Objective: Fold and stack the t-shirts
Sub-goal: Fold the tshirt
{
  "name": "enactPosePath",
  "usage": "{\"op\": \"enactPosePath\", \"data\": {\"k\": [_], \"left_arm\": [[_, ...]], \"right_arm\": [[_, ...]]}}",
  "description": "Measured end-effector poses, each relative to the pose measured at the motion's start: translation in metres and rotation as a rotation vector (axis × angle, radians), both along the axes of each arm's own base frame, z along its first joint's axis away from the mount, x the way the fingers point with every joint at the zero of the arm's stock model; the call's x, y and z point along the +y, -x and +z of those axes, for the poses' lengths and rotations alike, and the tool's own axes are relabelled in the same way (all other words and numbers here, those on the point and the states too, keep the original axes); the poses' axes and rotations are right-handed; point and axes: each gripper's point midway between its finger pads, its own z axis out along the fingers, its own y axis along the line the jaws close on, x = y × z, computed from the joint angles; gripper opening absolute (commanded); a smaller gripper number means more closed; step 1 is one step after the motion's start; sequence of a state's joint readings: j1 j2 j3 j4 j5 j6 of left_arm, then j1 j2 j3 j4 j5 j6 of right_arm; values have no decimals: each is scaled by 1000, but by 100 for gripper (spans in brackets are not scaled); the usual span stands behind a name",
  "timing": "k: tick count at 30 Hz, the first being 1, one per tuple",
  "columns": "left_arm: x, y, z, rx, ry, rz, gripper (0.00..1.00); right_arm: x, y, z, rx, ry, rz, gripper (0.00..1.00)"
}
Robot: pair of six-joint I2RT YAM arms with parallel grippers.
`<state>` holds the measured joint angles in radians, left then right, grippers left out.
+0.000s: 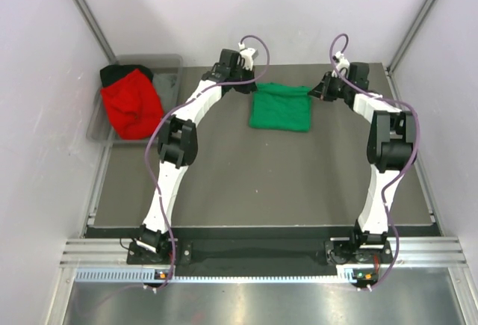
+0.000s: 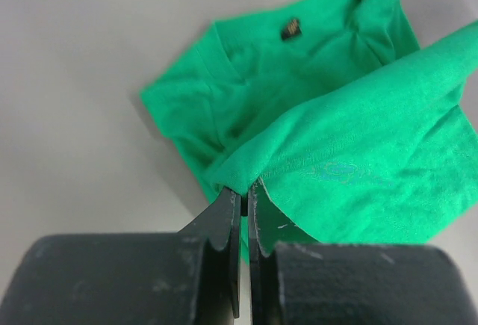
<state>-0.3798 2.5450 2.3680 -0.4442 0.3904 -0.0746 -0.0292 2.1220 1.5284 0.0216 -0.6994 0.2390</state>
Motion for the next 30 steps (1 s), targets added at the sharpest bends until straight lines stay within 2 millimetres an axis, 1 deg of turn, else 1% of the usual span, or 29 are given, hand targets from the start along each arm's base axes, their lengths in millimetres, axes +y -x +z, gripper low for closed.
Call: {"op": "enactPosePath", "data": {"k": [3,5,6,7,8,9,10,11,12,13,14,15,18,20,22,23,24,26,28,29,30], "left_arm": [[0,-11,10,-57,2,16,0],[0,-19,20,-102,5,27,0],[0,-22,24,-122,9,31,4],[0,-26,29,-146,12,37,11],[-1,-30,33,-169,15,42,21],[-1,-35,36,-194,17,47,40],[-1,-39,38,-218,17,52,53],[0,-42,39,-230,17,64,59],[1,-46,38,-240,16,77,67],[4,-50,38,-251,11,93,70],[7,-53,36,-253,7,110,75],[10,-55,35,-254,0,126,76],[19,-59,32,-248,-14,168,78],[26,-55,27,-222,-18,194,78],[33,-45,18,-169,-23,211,76],[36,-39,12,-136,-23,214,74],[38,-32,6,-101,-18,214,72],[43,-16,-2,-27,-2,202,67],[46,1,-6,45,21,183,66],[47,10,-6,79,35,173,66],[47,18,-5,108,53,161,64]], "right_arm": [[0,-7,9,-28,1,-3,0],[-1,-17,19,-56,-3,-6,0],[-1,-21,23,-68,-5,-9,0],[-1,-25,26,-79,-6,-12,0],[-1,-27,28,-86,-8,-15,4],[-2,-29,28,-88,-10,-19,12],[-2,-31,28,-92,-13,-22,20],[-2,-33,27,-92,-13,-27,24],[-3,-35,23,-88,-12,-31,25],[-4,-35,20,-85,-11,-32,26],[-4,-35,18,-80,-11,-34,35],[-5,-34,17,-75,-17,-36,38],[-5,-33,15,-86,-27,-36,38],[-3,-26,12,-74,-41,-26,39],[0,-18,7,-53,-55,-15,41],[1,-15,4,-44,-61,-10,46],[2,-11,1,-34,-65,-5,50],[3,-4,-6,-16,-68,6,54],[2,-1,-10,2,-73,10,61],[2,0,-10,6,-76,11,68],[0,0,-10,8,-80,9,70]]}}
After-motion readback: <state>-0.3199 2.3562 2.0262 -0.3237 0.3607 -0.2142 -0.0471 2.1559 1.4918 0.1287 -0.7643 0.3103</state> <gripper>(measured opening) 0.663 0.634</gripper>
